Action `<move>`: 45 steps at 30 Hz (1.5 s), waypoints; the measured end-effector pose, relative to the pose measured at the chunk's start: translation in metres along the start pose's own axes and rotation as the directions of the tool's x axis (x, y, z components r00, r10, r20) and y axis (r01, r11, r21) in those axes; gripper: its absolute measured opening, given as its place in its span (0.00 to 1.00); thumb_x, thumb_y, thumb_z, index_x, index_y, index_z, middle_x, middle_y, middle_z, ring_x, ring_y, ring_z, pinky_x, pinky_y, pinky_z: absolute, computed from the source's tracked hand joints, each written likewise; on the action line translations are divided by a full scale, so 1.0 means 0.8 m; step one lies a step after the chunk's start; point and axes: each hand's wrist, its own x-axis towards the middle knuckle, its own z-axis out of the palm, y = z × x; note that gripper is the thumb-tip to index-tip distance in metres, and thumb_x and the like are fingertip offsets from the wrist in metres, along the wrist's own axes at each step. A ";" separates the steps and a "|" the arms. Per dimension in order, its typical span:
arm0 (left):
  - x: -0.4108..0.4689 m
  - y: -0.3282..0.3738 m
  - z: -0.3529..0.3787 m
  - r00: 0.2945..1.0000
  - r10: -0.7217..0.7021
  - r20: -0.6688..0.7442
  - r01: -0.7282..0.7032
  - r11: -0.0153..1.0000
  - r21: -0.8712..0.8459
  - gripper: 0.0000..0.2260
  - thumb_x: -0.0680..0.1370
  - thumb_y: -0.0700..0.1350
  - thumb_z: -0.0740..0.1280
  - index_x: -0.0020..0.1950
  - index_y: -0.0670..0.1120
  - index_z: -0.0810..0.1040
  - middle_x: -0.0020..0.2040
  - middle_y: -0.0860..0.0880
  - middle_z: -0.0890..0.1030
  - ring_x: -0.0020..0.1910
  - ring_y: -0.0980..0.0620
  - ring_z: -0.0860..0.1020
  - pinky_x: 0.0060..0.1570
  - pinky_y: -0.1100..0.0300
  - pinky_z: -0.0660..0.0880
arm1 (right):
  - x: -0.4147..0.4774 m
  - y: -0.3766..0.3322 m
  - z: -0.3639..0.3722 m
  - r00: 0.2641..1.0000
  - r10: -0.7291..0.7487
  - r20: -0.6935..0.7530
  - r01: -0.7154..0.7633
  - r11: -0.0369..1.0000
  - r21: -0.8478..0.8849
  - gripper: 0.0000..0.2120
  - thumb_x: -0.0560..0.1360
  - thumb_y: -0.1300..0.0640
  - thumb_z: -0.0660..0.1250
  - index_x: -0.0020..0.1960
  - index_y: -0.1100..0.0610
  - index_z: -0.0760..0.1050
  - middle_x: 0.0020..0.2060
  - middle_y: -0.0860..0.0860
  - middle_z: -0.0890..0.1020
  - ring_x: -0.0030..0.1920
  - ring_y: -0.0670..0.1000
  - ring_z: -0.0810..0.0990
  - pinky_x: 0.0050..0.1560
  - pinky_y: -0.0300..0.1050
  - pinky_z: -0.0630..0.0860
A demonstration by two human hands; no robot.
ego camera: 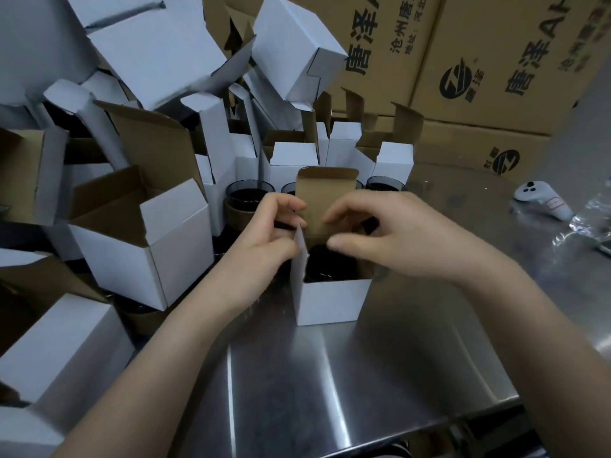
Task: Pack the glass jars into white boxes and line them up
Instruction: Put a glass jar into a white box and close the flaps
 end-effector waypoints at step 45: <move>-0.002 0.001 -0.008 0.979 -0.007 0.206 -0.052 0.959 0.278 0.21 0.66 0.55 0.75 0.58 0.56 0.80 0.61 0.59 0.77 0.62 0.61 0.75 0.61 0.58 0.76 | -0.038 0.045 0.086 0.980 0.117 -0.159 0.012 0.769 0.639 0.21 0.68 0.49 0.76 0.61 0.46 0.79 0.63 0.38 0.75 0.69 0.41 0.70 0.71 0.51 0.67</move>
